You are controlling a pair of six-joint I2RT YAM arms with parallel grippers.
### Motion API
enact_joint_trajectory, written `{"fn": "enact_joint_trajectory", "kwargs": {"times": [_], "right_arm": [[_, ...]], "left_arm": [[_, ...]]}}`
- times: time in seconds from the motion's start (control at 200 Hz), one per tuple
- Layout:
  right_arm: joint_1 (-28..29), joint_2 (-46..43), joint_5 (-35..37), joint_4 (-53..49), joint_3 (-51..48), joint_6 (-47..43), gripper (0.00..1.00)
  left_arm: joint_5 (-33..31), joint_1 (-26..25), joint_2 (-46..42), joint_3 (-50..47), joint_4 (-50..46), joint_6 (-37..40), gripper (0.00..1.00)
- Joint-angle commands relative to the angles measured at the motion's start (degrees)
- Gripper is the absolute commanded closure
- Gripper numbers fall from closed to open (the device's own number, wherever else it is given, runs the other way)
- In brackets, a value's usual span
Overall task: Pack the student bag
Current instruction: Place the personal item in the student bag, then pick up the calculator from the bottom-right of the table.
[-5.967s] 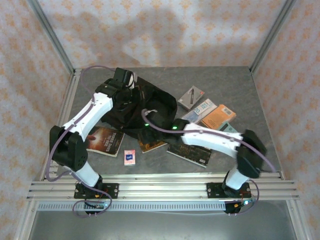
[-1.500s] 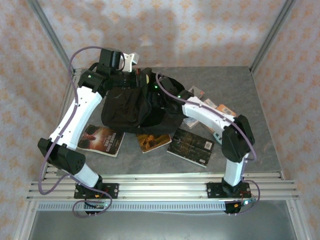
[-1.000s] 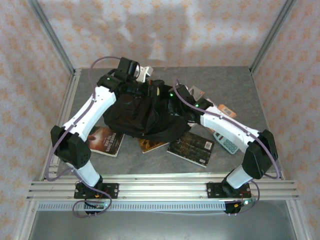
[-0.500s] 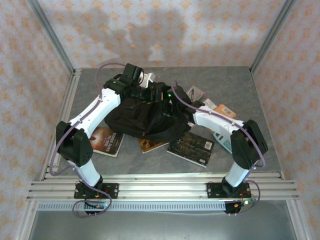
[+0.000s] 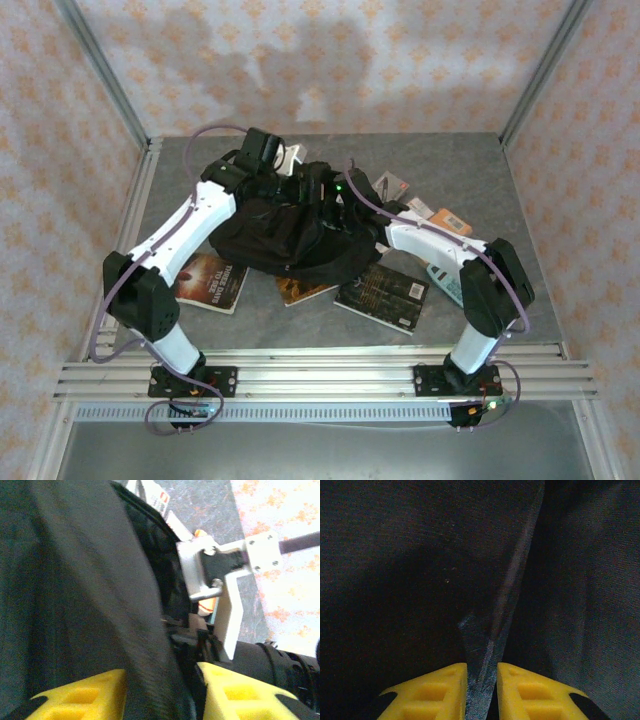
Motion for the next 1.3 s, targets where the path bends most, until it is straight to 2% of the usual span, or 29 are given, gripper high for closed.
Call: {"fn": "enact_joint_trajectory", "kwargs": {"times": [0.0,0.125,0.265,0.37,0.44,0.485,0.575,0.666,0.741,0.826,0.876,0.951,1.046,1.196,1.296], "right_arm": [[-0.05,0.59,-0.37,1.99,2.66,0.58,0.78],[-0.05,0.45,0.20,1.31,3.03,0.24,0.79],[-0.05,-2.05,4.93,-4.09,3.28,-2.93,0.77],[-0.05,-5.47,11.58,-11.27,3.29,-7.06,0.63],[-0.05,-7.64,17.11,-17.71,3.75,-9.67,0.42],[-0.05,-8.71,21.42,-21.88,4.16,-10.23,0.33],[-0.09,-10.27,31.73,-30.97,5.45,-9.76,0.25],[-0.14,-10.29,43.89,-40.79,7.29,-5.90,0.24],[-0.26,-8.47,55.79,-50.85,9.44,2.27,0.28],[-2.20,-4.21,60.65,-60.07,12.13,6.49,0.34],[-4.71,-1.17,59.91,-63.73,13.44,7.60,0.36],[-9.09,2.51,54.98,-64.80,13.67,6.12,0.37],[-14.15,4.70,46.41,-59.57,10.78,0.78,0.34],[-19.09,5.16,42.08,-53.66,7.39,-2.70,0.29],[-22.18,3.67,36.43,-46.96,3.58,-6.71,0.24]], "left_arm": [[0.34,-1.53,-2.08,-1.24,2.60,-1.54,0.73],[0.48,-1.83,-1.84,-1.95,3.22,-1.65,1.00],[-3.10,-0.86,-3.13,-1.23,0.39,0.34,1.00],[-6.14,0.97,-5.53,-1.12,-0.94,1.40,1.00],[-7.63,2.02,-6.74,-1.56,-1.26,1.99,1.00],[-8.24,2.30,-7.09,-2.24,-0.97,2.29,1.00],[-7.07,2.30,-6.86,-4.39,1.26,2.02,1.00],[-4.63,2.26,-6.21,-6.82,4.53,1.18,1.00],[-3.92,2.13,-5.80,-8.06,5.89,0.70,1.00],[-2.76,2.04,-5.76,-9.14,7.27,0.03,1.00],[-2.20,2.04,-6.03,-9.65,7.81,-0.43,1.00],[-1.81,2.04,-6.90,-10.31,8.57,-0.98,1.00],[-1.21,2.08,-7.77,-10.78,8.91,-1.34,1.00],[-0.49,2.04,-8.51,-10.87,9.06,-1.60,1.00],[0.03,2.04,-9.02,-10.96,9.38,-1.87,1.00]]}}
